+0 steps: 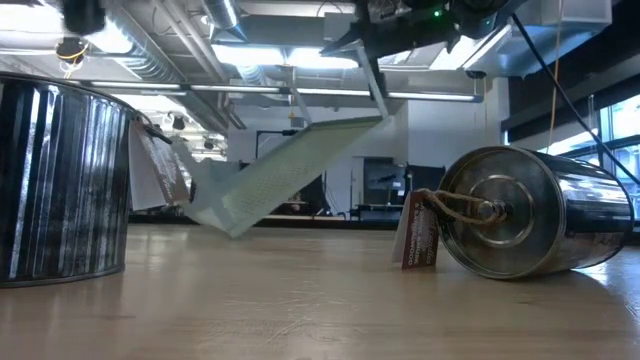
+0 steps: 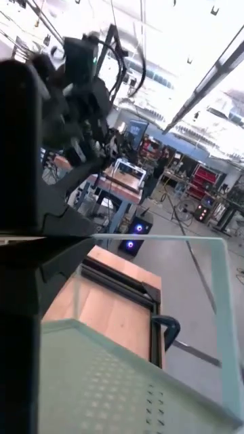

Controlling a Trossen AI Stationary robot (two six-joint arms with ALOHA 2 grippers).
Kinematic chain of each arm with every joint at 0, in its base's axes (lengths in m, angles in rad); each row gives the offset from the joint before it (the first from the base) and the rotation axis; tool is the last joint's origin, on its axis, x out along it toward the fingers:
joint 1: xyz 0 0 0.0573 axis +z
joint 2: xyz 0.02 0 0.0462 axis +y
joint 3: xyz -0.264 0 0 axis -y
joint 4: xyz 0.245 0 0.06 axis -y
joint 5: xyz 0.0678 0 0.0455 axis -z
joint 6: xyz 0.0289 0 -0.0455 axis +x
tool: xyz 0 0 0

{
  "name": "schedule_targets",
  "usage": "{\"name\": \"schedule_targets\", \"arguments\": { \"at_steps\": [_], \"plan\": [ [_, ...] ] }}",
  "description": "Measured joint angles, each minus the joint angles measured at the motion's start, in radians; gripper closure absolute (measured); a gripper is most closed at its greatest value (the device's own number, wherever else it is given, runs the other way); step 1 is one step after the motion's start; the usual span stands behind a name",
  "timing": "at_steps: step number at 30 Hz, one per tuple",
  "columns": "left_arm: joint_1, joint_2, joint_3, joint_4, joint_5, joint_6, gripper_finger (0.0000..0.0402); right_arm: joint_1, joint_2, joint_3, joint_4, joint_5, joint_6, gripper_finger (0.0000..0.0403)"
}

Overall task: Pick & Place candle stick holders
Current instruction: Prepare the shelf

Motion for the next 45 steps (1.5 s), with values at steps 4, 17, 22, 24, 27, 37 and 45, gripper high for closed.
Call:
{"name": "schedule_targets", "arguments": {
  "at_steps": [4, 17, 22, 24, 27, 37, 45],
  "plan": [
    [0.000, -0.004, -0.025, -0.231, -0.056, -0.188, 0.0387, 0.001, 0.000, 0.000, -0.017, -0.002, -0.003, 0.0402],
    [0.000, -0.096, -0.224, -0.184, -0.165, 0.022, 0.0399, 0.020, 0.000, 0.000, -0.015, -0.021, -0.014, 0.0402],
    [0.000, -0.206, -0.414, 0.166, 0.085, -0.033, 0.0399, 0.033, 0.000, 0.001, -0.014, -0.027, -0.019, 0.0402],
    [0.000, -0.260, -0.499, 0.422, 0.196, -0.006, 0.0399, 0.038, 0.000, 0.001, -0.012, -0.028, -0.019, 0.0402],
    [0.002, -0.324, -0.598, 0.706, 0.271, 0.027, 0.0400, 0.044, 0.000, 0.001, -0.011, -0.028, -0.019, 0.0402],
    [0.171, -0.400, -0.622, 0.504, 0.074, -0.034, 0.0393, 0.079, 0.000, 0.001, 0.036, -0.072, -0.013, 0.0402],
    [0.353, -0.395, -0.622, 0.484, 0.293, 0.036, 0.0315, 0.105, -0.001, 0.120, -0.065, -0.136, -0.058, 0.0402]
  ]
}}
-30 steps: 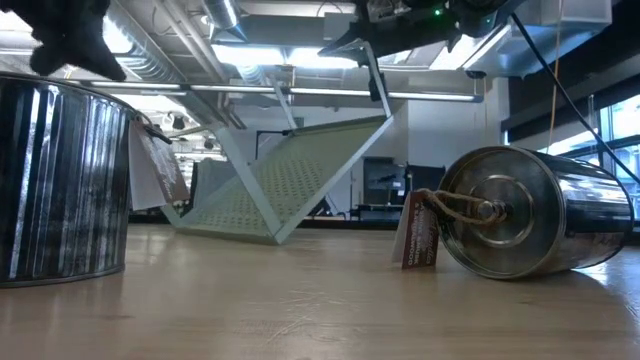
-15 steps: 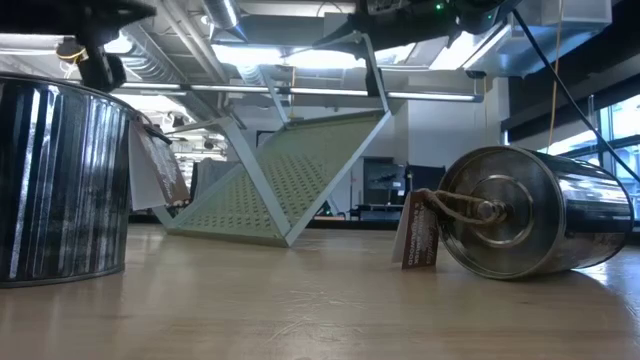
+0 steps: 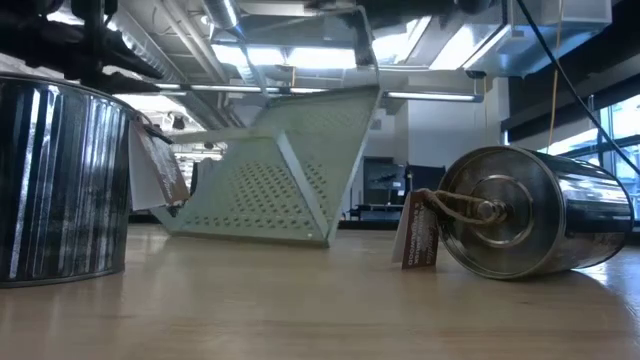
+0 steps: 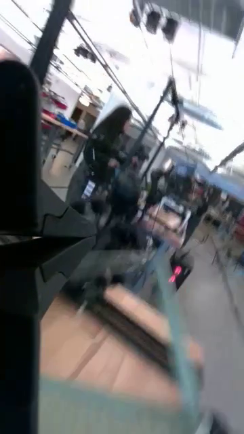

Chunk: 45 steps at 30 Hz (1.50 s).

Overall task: Pick & Place candle stick holders
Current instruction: Prepare the shelf

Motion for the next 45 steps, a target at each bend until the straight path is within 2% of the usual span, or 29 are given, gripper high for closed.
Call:
{"name": "schedule_targets", "arguments": {
  "at_steps": [5, 9, 13, 21, 26, 30, 39, 42, 45],
  "plan": [
    [0.096, 0.011, 0.002, 0.000, 0.061, 0.079, 0.0262, 0.013, -0.001, 0.141, -0.197, -0.024, -0.106, 0.0402],
    [0.154, 0.038, 0.002, 0.004, 0.134, 0.091, 0.0243, 0.013, -0.001, 0.240, -0.411, 0.033, -0.182, 0.0402],
    [0.183, 0.056, 0.002, 0.020, 0.190, 0.099, 0.0240, 0.013, 0.000, 0.271, -0.484, 0.064, -0.216, 0.0402],
    [0.206, 0.068, 0.002, 0.029, 0.199, 0.105, 0.0239, 0.013, 0.005, 0.271, -0.520, 0.065, -0.223, 0.0403],
    [0.206, 0.068, 0.002, 0.035, 0.242, 0.074, 0.0239, -0.015, 0.007, 0.270, -0.702, 0.176, -0.325, 0.0392],
    [0.206, 0.068, 0.002, 0.035, 0.279, 0.058, 0.0239, -0.069, 0.031, 0.269, -0.776, 0.220, -0.335, 0.0346],
    [0.202, 0.068, 0.002, 0.049, 0.338, 0.025, 0.0239, -0.185, 0.134, 0.269, -0.779, 0.113, -0.243, 0.0172],
    [0.202, 0.068, 0.002, 0.053, 0.350, 0.015, 0.0239, -0.226, 0.173, 0.283, -0.785, 0.096, -0.254, 0.0138],
    [0.202, 0.068, 0.002, 0.063, 0.365, 0.010, 0.0240, -0.269, 0.228, 0.353, -0.824, 0.075, -0.287, 0.0125]
  ]
}}
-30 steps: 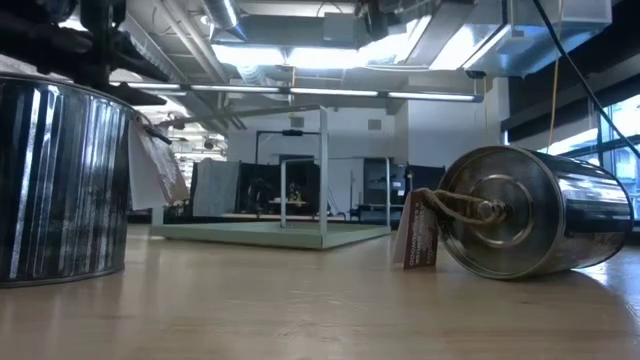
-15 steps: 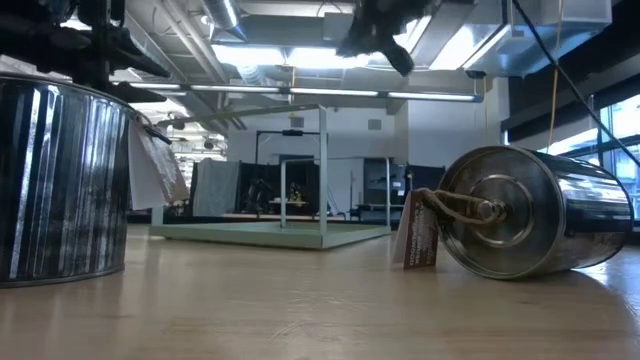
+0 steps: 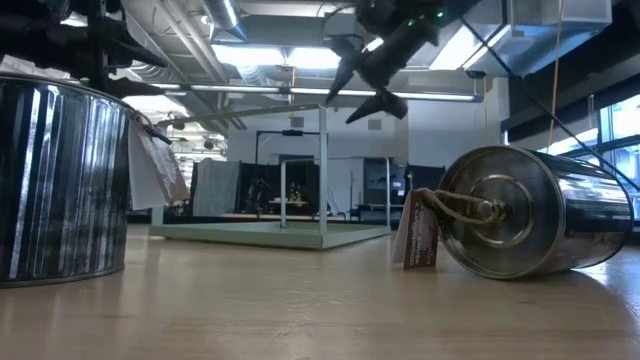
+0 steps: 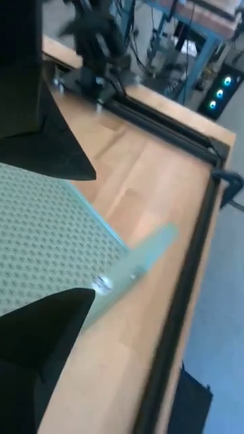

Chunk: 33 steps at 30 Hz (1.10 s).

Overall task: Pick & Place candle stick holders
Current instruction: Prepare the shelf

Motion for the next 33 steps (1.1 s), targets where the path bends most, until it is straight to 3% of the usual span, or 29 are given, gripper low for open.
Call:
{"name": "schedule_targets", "arguments": {
  "at_steps": [12, 19, 25, 33],
  "plan": [
    [0.000, 0.000, 0.000, 0.085, 0.059, -0.044, 0.0242, -0.091, 0.334, 0.512, -0.424, -0.126, -0.158, 0.0123],
    [0.000, 0.000, 0.000, 0.125, 0.089, -0.059, 0.0241, -0.138, 0.416, 0.541, -0.547, -0.261, -0.127, 0.0123],
    [0.000, 0.000, 0.000, 0.148, 0.094, -0.063, 0.0241, -0.153, 0.455, 0.542, -0.525, -0.374, -0.126, 0.0123],
    [0.000, 0.000, 0.000, 0.164, 0.142, -0.077, 0.0242, -0.156, 0.502, 0.541, -0.504, -0.402, -0.137, 0.0123]
  ]
}}
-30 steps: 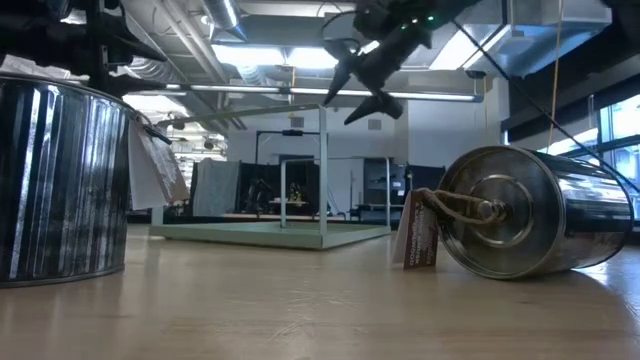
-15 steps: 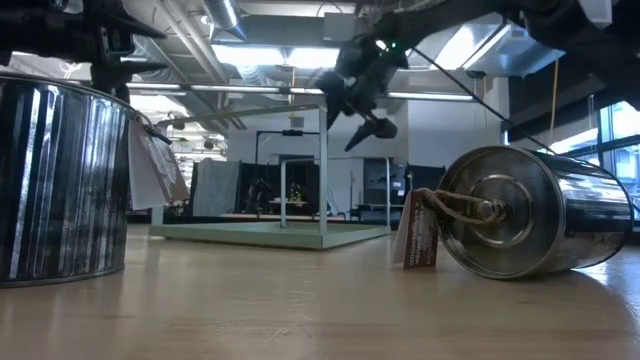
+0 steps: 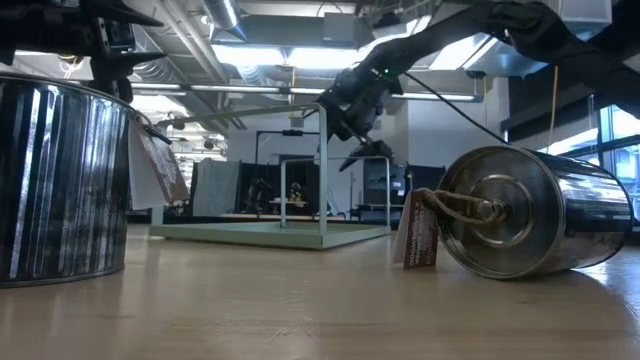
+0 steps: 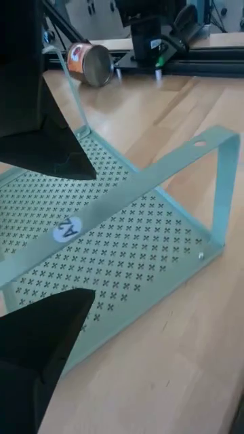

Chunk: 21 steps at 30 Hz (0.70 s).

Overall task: Pick & Place candle stick holders
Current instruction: Prepare the shelf

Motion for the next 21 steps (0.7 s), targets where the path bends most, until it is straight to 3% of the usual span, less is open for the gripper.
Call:
{"name": "schedule_targets", "arguments": {
  "at_steps": [9, 21],
  "plan": [
    [0.000, 0.000, 0.000, 0.003, 0.000, -0.001, 0.0244, 0.018, 0.031, -0.001, 0.068, -0.148, -0.011, 0.0130],
    [0.000, 0.000, 0.000, 0.003, 0.000, 0.001, 0.0245, 0.028, 0.031, -0.001, 0.094, -0.235, -0.008, 0.0211]
  ]
}}
